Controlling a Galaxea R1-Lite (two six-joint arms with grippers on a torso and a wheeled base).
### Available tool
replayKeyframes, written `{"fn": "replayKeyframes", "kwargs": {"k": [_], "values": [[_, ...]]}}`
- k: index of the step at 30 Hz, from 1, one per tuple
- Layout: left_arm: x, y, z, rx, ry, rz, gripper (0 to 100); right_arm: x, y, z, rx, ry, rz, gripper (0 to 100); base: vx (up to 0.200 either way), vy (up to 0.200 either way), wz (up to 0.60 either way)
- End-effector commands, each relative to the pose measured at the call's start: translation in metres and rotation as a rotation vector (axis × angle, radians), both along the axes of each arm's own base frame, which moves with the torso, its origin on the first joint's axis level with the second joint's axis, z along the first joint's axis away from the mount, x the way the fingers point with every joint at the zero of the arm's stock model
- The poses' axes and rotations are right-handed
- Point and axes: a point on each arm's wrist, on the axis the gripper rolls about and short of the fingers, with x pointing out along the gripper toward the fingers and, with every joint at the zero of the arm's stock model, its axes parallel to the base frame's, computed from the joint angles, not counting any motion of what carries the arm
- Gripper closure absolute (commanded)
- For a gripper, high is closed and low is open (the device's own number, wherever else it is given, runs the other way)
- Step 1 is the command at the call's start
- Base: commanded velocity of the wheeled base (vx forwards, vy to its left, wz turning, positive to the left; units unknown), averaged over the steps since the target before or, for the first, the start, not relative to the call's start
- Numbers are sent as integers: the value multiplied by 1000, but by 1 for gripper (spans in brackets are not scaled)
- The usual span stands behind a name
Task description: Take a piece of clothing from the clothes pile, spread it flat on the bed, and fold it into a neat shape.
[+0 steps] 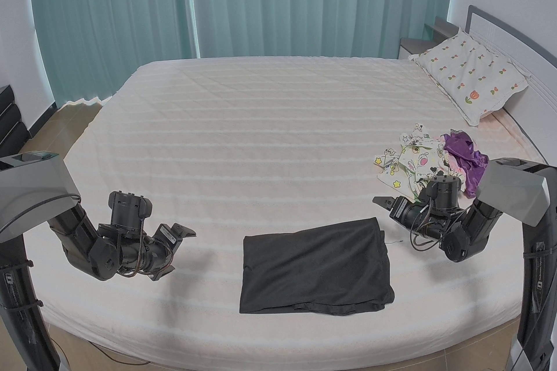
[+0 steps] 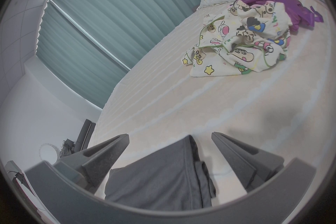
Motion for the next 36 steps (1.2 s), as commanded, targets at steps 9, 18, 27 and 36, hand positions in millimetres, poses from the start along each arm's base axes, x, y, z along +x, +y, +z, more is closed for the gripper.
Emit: {"fn": "replayKeyframes", "kwargs": {"k": [9,18,27,36], "values": [[-1,-1,-1,4,4,-6,0,-105,21,-22,-42,227,113,0,-89,0,0],[0,-2,-3,5,9,-9,0,-104,20,-46,-61,208,123,0,0,0,0],[0,-2,-3,5,7,-10,0,-105,22,-50,-97,198,156,100,0,0,0],[0,-2,-4,5,9,-10,0,-115,14,-49,-119,217,150,100,0,0,0]]}}
